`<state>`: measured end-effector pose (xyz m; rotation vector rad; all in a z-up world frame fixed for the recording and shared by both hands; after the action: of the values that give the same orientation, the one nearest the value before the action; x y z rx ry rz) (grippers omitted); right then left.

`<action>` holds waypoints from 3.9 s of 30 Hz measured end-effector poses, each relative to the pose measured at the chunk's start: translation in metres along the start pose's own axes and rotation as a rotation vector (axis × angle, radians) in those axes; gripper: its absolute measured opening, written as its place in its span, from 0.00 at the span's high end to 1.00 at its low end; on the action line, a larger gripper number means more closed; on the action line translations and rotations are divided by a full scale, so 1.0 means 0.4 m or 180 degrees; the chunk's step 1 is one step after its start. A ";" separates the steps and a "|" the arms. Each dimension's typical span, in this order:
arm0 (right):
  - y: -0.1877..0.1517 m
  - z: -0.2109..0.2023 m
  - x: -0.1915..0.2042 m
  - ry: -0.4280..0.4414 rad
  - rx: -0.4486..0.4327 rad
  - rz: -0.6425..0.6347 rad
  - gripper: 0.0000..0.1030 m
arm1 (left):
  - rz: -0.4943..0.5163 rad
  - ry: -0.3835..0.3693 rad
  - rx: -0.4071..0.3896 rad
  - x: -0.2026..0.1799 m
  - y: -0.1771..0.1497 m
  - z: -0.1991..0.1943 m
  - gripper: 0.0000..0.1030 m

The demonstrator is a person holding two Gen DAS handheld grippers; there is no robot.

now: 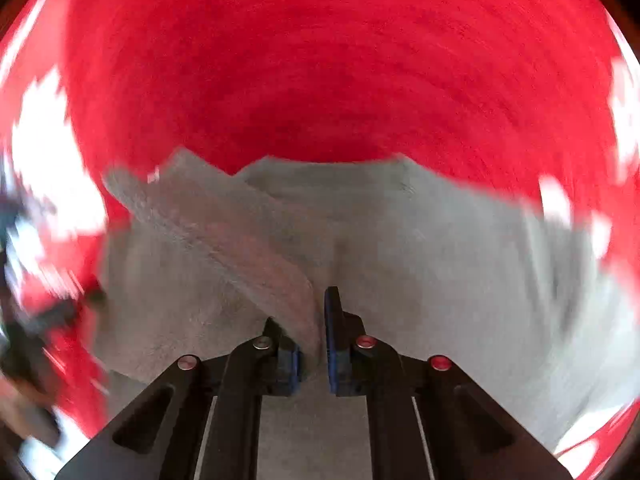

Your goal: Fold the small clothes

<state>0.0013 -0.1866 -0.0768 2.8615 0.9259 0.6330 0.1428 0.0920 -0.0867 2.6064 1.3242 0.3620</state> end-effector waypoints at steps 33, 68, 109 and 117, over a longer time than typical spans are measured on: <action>0.036 -0.120 -0.396 0.0140 0.0152 0.0996 0.44 | -0.0121 0.0200 0.0132 0.057 -0.044 0.006 0.00; -0.003 -0.192 -0.509 0.0146 0.0235 0.1478 0.58 | 0.0243 -0.0237 0.0034 -0.076 0.095 -0.045 0.90; -0.023 -0.363 -1.249 0.1267 -0.0574 0.3939 0.36 | 0.1455 -0.0726 0.0305 -0.939 -0.025 -0.190 0.03; 0.005 -0.354 -1.244 0.1638 -0.0579 0.4094 0.57 | 0.1480 -0.0673 0.0323 -0.973 -0.025 -0.181 0.03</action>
<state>-0.4201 -0.4824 -0.1275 2.7973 -1.0985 1.4113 -0.1087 -0.2136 -0.0707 2.9247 0.6798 0.0787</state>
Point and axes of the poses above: each gripper's, at about its wrist camera, not at the fingertips, and z roughly the way its jaws point, x to its left, y to its top, the point moved 6 cm from there along z, roughly the way its jaws point, and after that the axes turned 14 degrees about z, right-handed, at the moved point
